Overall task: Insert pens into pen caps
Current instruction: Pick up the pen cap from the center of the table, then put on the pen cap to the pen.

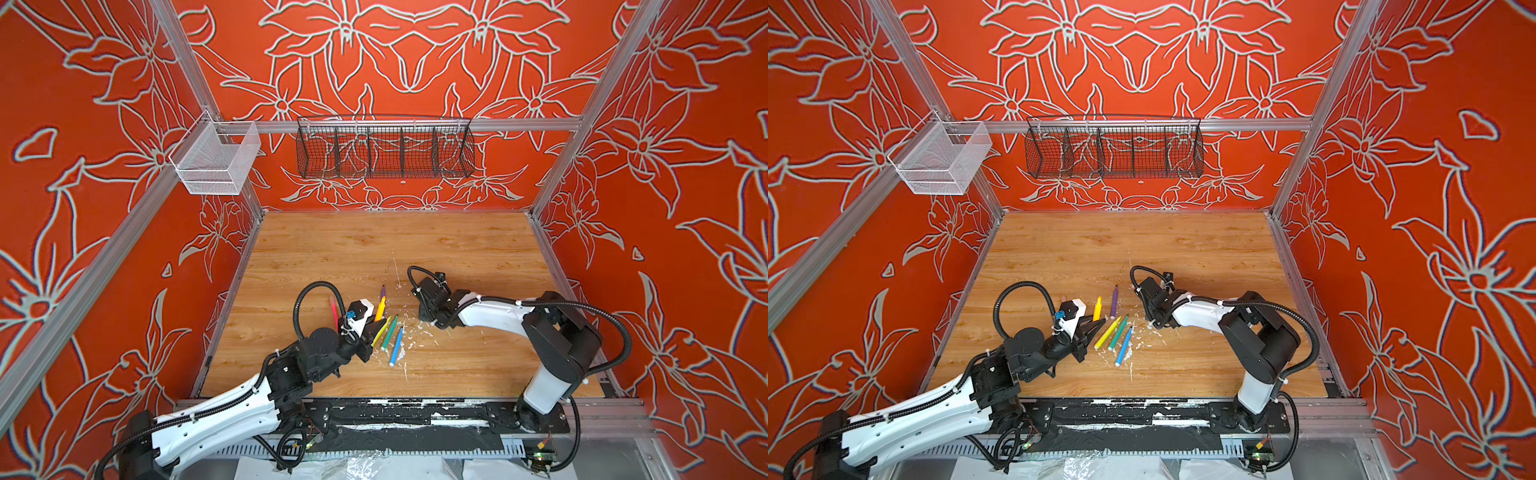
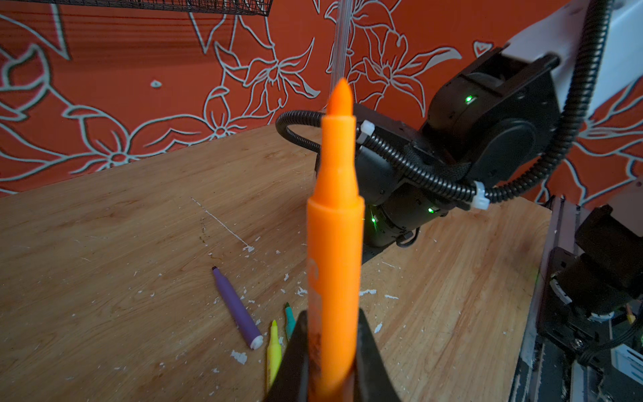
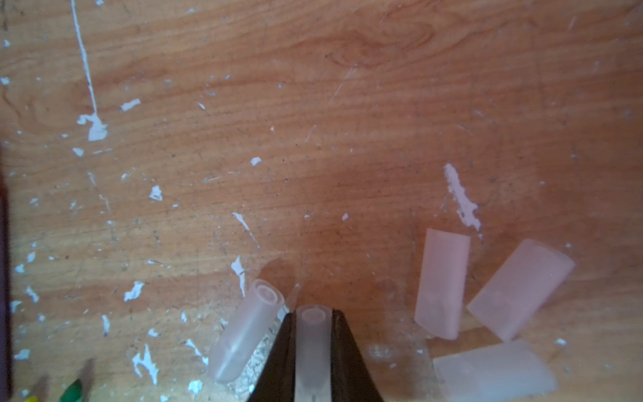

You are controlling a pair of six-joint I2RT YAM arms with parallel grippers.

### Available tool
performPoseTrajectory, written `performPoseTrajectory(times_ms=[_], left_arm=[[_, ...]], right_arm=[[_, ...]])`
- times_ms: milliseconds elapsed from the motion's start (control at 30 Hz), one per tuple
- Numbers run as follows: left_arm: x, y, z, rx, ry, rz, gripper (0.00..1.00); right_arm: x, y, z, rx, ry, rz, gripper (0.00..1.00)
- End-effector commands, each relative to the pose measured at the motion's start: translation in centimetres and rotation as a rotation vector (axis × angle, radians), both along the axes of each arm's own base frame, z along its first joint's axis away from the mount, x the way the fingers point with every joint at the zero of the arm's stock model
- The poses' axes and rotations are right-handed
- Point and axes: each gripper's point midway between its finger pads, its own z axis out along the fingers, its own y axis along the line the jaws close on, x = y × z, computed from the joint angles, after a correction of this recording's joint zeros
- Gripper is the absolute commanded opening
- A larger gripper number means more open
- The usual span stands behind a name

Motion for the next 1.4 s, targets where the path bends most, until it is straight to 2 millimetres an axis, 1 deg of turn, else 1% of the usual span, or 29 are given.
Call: performPoseTrajectory(times_ms=[0,133,233,333,433,500,600,700,767,833,967,1100,1367], left_arm=[[0.0,-0.9,0.8,-0.017,-0.012,-0.036,0.00],[-0.2,-2.3,0.1,0.005,0.021,-0.089,0.00],[-0.3,-3.3,-0.4,0.008,0.048,-0.124,0.00],[-0.3,-4.0,-0.8,0.006,0.078,-0.142,0.00],[-0.4,-4.7,-1.1,-0.010,0.108,-0.164,0.00],[-0.3,-5.0,-1.5,-0.014,0.135,-0.163,0.00],[0.3,-5.2,-2.1,-0.006,0.171,-0.148,0.00],[1.4,-4.7,-2.9,-0.044,0.250,-0.139,0.00],[2.3,-4.2,-3.2,-0.111,0.333,-0.151,0.00],[3.1,-3.7,-4.0,-0.169,0.412,-0.160,0.00],[2.7,-4.1,-3.4,-0.185,0.422,-0.224,0.00],[2.2,-4.4,-2.7,-0.196,0.413,-0.262,0.00],[1.4,-4.7,-2.0,-0.212,0.398,-0.313,0.00]], right_arm=[[-0.6,-1.1,2.5,0.019,-0.029,-0.023,0.16],[-0.8,-1.4,6.4,0.099,-0.119,-0.029,0.13],[-0.9,-1.4,9.2,0.175,-0.199,-0.035,0.13],[-0.8,-1.1,12.7,0.250,-0.293,-0.022,0.13],[-0.9,-0.1,16.8,0.366,-0.407,0.027,0.13],[-1.4,0.8,19.5,0.452,-0.478,0.065,0.13],[-2.3,1.8,22.9,0.528,-0.571,0.116,0.13],[-3.3,2.6,25.4,0.569,-0.649,0.153,0.13],[-3.9,3.1,26.4,0.589,-0.694,0.176,0.13],[-4.6,3.9,27.5,0.634,-0.746,0.212,0.13],[-5.6,5.1,28.6,0.694,-0.811,0.260,0.13],[-5.7,6.0,28.7,0.723,-0.859,0.287,0.13],[-4.7,6.9,28.4,0.731,-0.943,0.271,0.13]])
